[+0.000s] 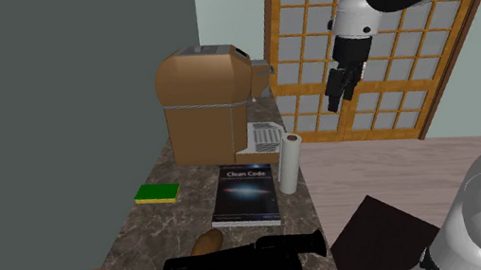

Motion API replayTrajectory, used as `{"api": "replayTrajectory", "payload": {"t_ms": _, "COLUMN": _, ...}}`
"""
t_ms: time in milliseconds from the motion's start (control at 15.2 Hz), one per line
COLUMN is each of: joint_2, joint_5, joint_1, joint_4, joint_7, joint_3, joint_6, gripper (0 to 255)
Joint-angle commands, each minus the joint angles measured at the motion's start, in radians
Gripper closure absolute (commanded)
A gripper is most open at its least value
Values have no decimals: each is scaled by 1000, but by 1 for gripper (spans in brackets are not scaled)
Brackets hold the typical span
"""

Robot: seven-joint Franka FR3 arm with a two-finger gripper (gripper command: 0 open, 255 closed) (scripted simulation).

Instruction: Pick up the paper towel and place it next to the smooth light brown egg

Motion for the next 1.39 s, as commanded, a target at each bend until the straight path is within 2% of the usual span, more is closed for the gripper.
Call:
{"api": "replayTrajectory", "payload": {"t_ms": 0, "joint_2": 0, "joint_5": 0, "joint_1": 0, "joint_4": 0, "joint_7": 0, "joint_3": 0, "joint_6": 0, "gripper": 0}}
{"api": "replayTrajectory", "payload": {"t_ms": 396, "joint_2": 114, "joint_5": -12, "joint_1": 0, "joint_4": -94, "joint_7": 52, "joint_3": 27, "joint_6": 253, "gripper": 0}}
{"api": "replayTrajectory", "payload": {"t_ms": 792, "joint_2": 288, "joint_5": -39, "joint_1": -7, "joint_4": -127, "joint_7": 112, "joint_3": 54, "joint_6": 503, "gripper": 0}}
{"api": "replayTrajectory", "payload": {"t_ms": 1320, "joint_2": 349, "joint_5": -48, "joint_1": -12, "joint_4": -183, "joint_7": 117, "joint_3": 49, "joint_6": 622, "gripper": 0}}
